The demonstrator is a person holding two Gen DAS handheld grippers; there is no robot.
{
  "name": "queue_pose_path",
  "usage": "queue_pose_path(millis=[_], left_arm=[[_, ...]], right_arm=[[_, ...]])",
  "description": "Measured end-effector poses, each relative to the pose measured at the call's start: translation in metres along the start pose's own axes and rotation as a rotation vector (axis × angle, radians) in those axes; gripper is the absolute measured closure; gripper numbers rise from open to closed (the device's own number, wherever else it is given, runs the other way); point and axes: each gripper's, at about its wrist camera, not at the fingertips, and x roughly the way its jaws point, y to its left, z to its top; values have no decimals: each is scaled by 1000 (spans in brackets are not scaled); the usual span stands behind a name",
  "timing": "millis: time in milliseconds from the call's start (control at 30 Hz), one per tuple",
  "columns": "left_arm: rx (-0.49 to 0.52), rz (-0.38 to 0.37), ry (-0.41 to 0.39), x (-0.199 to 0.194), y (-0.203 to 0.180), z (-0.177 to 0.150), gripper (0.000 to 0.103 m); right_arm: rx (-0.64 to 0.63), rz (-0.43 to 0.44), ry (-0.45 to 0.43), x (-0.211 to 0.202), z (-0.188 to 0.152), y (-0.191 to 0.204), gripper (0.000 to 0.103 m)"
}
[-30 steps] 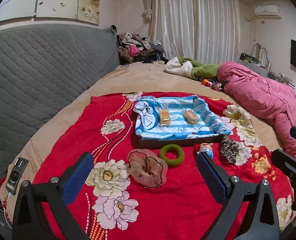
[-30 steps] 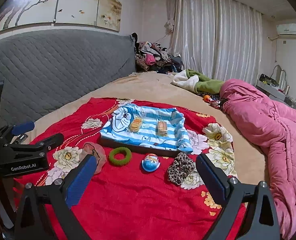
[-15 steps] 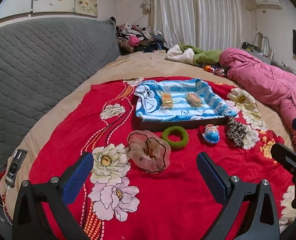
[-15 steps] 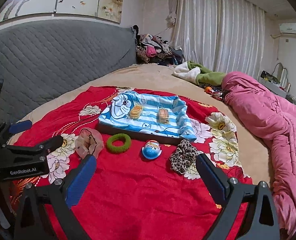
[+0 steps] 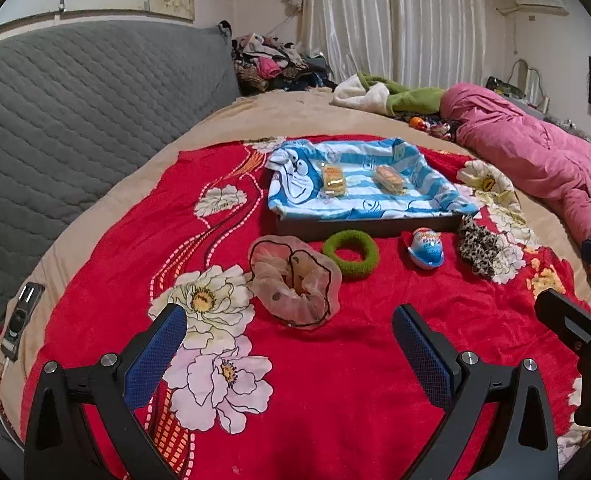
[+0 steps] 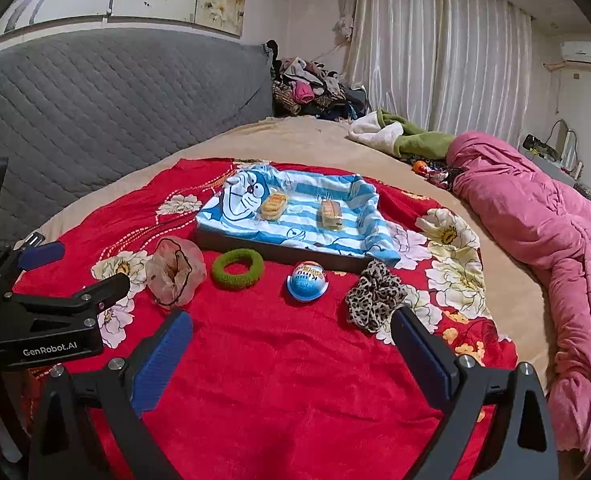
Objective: Organize objects
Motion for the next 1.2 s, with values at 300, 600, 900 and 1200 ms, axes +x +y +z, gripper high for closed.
queue_pose_path(millis=[300,600,900,1200], left_arm=[[3,5,45,23,1,-11,1],[7,-6,86,37,2,-21,1],[0,0,99,46,4,-25,1],[-10,-3,103,58,7,-24,1]], right_arm=[[-1,4,38,20,-9,1,3],[-11,5,69,32,-18,5,3],[-9,-4,79,39,-20,4,3],[-3,-8,103,57,-20,3,3]])
